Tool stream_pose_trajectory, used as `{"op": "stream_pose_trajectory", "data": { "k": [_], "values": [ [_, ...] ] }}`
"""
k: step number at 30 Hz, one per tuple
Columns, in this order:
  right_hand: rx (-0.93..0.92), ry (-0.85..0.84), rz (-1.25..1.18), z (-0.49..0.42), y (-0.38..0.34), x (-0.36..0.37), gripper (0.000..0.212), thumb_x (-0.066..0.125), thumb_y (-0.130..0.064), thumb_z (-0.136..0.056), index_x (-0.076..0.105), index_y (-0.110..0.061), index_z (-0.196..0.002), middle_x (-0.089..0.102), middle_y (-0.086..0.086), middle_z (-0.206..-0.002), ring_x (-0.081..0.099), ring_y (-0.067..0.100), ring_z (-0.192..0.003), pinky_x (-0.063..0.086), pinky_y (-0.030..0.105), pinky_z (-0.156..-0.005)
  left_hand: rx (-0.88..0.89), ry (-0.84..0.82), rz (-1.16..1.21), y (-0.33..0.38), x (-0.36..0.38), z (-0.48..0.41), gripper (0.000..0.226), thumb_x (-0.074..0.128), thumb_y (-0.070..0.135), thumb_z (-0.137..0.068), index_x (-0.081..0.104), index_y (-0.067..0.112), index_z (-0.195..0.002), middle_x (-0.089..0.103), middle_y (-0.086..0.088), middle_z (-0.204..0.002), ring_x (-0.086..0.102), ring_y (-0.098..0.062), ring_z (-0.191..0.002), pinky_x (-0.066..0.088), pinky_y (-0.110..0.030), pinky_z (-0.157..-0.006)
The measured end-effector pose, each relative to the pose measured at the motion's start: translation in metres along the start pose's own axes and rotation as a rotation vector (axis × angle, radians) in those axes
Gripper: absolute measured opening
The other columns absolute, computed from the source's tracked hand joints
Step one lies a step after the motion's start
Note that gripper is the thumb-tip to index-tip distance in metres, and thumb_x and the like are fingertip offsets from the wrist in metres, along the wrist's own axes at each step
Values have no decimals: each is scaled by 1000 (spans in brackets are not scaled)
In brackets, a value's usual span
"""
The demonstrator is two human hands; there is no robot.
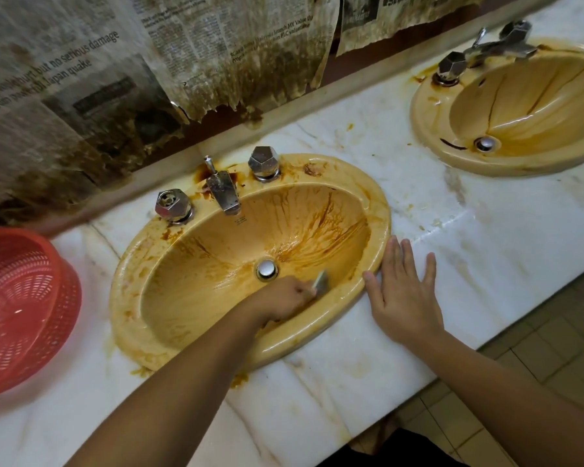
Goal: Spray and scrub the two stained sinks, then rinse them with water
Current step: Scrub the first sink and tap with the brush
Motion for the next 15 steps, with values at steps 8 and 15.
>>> {"op": "stream_pose_trajectory", "data": {
  "k": [8, 15],
  "values": [
    [2, 0, 12, 1, 0, 1, 81, -3, -62, -104, -8, -6, -163, -1, 8, -173, -12, 20, -159, -6, 60, -125, -64, 68, -347, 21, -7, -46, 49, 35, 50, -108, 63, 9, -112, 63, -10, -99, 59, -27, -85, 43, -33, -69],
    [-2, 5, -8, 0, -1, 0, 80, 1, -61, -105, -9, -7, -163, -2, 8, -173, -13, 19, -158, -6, 60, -125, 39, -3, -123, 14, -6, -32, 33, 47, 49, -105, 66, 26, -90, 59, 3, -79, 59, -21, -77, 43, -33, -65]
  ]
}}
Point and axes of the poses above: each hand's wrist, its own z-axis away from the middle knuckle, its own x-axis out of the palm, y = z × x, the point moved 6 cm from there along -z, towards the middle knuckle
